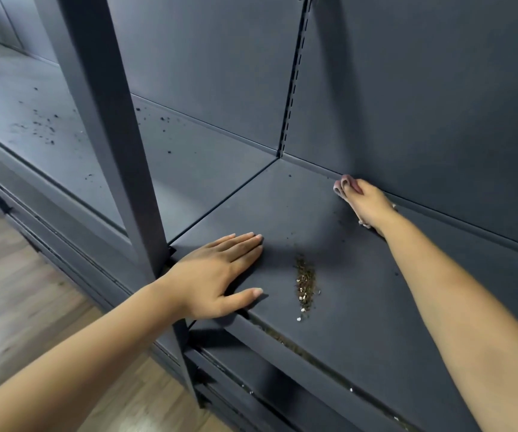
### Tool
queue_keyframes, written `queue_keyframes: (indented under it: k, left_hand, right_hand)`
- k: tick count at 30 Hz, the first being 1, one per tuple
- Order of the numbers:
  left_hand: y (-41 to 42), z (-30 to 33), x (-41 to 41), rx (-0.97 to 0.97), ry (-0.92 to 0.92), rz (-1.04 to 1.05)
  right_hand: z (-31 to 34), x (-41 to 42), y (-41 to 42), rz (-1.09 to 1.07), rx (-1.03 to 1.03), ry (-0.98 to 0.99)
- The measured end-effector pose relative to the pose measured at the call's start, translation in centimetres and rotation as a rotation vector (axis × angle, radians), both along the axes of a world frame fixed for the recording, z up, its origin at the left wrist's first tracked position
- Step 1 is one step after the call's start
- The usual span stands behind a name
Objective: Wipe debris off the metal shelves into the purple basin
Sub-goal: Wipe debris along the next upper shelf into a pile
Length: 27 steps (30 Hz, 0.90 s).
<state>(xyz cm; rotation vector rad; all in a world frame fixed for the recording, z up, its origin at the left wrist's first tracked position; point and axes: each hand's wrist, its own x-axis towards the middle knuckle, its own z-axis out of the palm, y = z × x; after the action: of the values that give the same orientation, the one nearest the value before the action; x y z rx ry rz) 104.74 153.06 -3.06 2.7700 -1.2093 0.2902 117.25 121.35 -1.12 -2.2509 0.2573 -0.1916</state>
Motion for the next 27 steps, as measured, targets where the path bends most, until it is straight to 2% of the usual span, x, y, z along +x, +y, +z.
queue_keyframes:
  k: [5,7,11,14,18,21,25,27]
  left_hand:
    - [-0.1,0.2,-0.1,0.013,-0.011,-0.001]
    - [-0.1,0.2,-0.1,0.018,-0.024,-0.003]
    - [-0.1,0.2,-0.2,0.022,-0.032,-0.005]
    - [-0.1,0.2,-0.2,0.012,-0.003,-0.002]
    - [0.0,0.3,-0.5,-0.006,0.000,-0.003]
    - [0.1,0.2,-0.5,-0.008,0.005,-0.009]
    - [0.0,0.1,-0.5,-0.017,-0.005,-0.015]
    - [0.0,0.1,-0.5,-0.040,0.004,-0.022]
  right_hand:
    - [-0.1,-0.4,1.9,0.181,0.053,-0.033]
    - [0.0,-2.2,3.4,0.291,0.039,-0.004]
    - [0.2,-7.4,6.9,0.567,0.146,0.058]
    - [1.1,-11.0,8.6,0.664,0.250,0.085]
    - [2.3,-14.0,9.1,0.654,0.299,0.121]
    - [3.3,-15.1,8.2,0.585,0.335,0.071]
    - [4.6,-16.1,3.9,0.339,0.586,-0.045]
    - [4.6,-16.6,0.8,0.152,0.603,-0.129]
